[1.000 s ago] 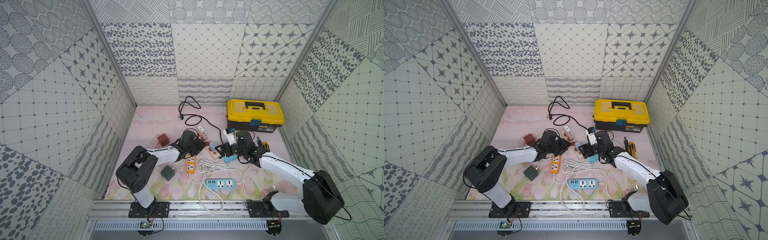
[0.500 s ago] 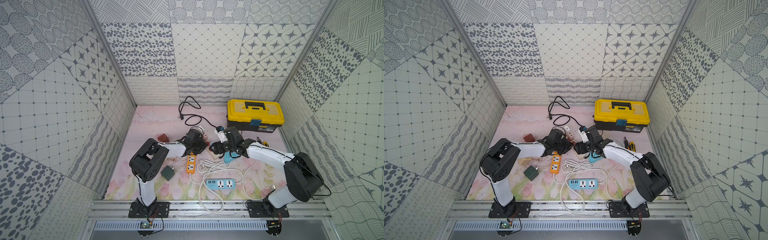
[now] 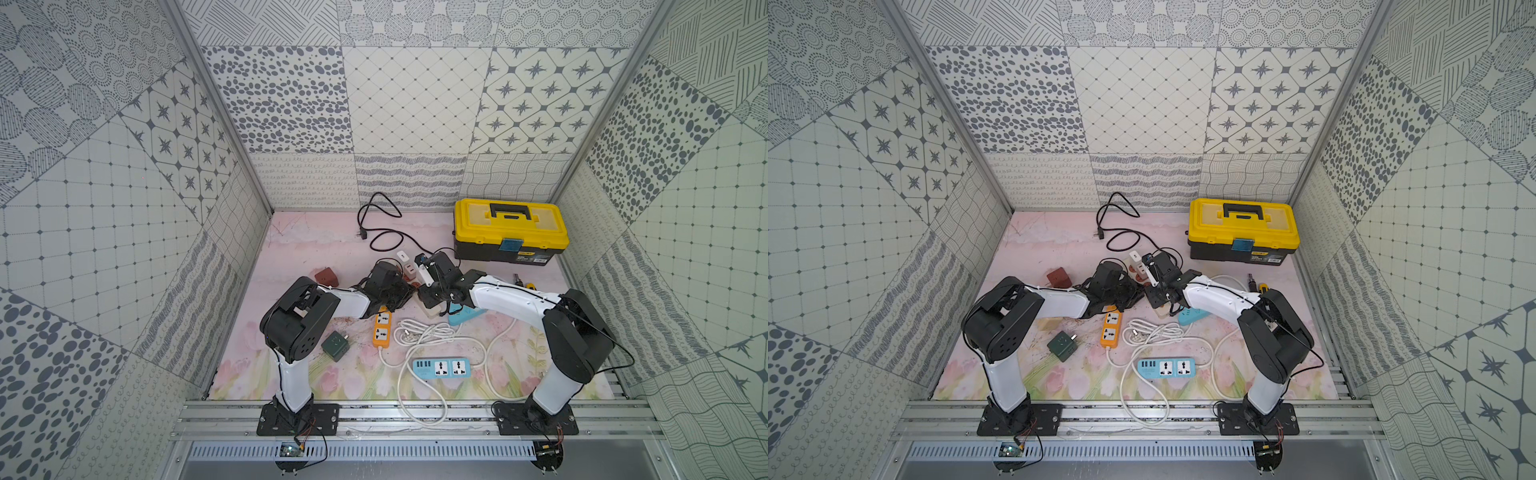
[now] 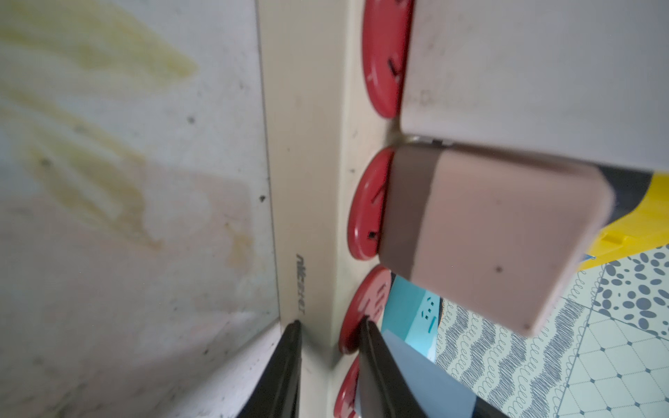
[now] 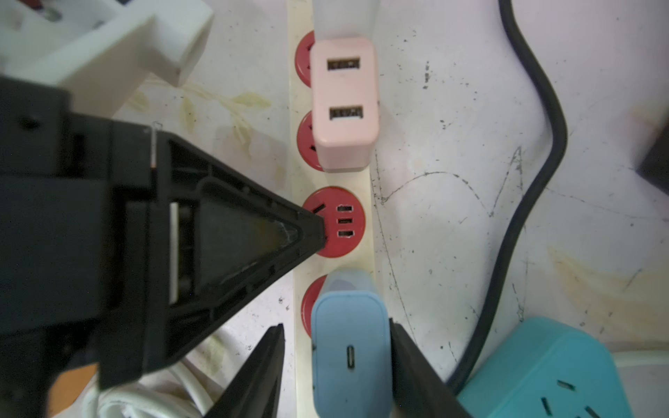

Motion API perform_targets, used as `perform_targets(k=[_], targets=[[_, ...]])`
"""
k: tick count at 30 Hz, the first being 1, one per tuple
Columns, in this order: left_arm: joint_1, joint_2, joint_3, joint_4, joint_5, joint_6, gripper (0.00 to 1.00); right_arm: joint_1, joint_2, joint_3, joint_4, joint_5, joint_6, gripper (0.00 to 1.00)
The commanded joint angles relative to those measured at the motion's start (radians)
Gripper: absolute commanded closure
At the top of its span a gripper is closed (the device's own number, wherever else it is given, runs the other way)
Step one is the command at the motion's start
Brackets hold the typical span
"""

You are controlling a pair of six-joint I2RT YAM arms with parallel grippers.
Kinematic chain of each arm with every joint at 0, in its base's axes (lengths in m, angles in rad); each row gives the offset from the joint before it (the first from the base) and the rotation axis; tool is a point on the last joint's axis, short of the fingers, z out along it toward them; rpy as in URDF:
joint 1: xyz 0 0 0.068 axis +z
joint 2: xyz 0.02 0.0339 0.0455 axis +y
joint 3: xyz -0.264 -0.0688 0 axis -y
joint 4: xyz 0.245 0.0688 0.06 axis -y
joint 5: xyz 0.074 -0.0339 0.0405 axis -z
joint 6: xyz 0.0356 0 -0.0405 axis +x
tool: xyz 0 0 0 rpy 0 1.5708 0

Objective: Pull the plug off the socket
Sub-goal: Remove the plug from the socket.

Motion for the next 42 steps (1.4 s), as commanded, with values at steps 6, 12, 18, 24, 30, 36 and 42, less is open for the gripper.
perform_targets(k=[6, 12, 18, 24, 30, 36, 42], targets=[[0.011, 0.056, -0.017, -0.195, -0.084, -0.020, 0.74, -0.001, 0.059, 0.082, -0.063, 0.078, 0.022, 0.68], [0.013, 0.066, -0.014, -0.218, -0.097, -0.019, 0.74, 0.096, 0.055, 0.095, -0.054, 0.120, 0.039, 0.74], [0.014, 0.076, -0.012, -0.235, -0.105, -0.012, 0.74, 0.047, 0.101, 0.165, -0.103, 0.029, 0.095, 0.74], [0.017, 0.072, -0.017, -0.239, -0.111, -0.007, 0.74, -0.086, 0.054, 0.102, -0.078, -0.139, 0.099, 0.74], [0.018, 0.079, -0.010, -0.245, -0.115, -0.005, 0.74, 0.091, 0.009, -0.019, 0.041, 0.050, 0.109, 0.74], [0.020, 0.083, 0.004, -0.268, -0.118, 0.008, 0.74, 0.081, 0.086, 0.141, -0.084, 0.067, 0.150, 0.74], [0.020, 0.088, 0.012, -0.277, -0.122, 0.009, 0.74, -0.102, 0.098, 0.207, -0.134, -0.205, 0.142, 0.75]])
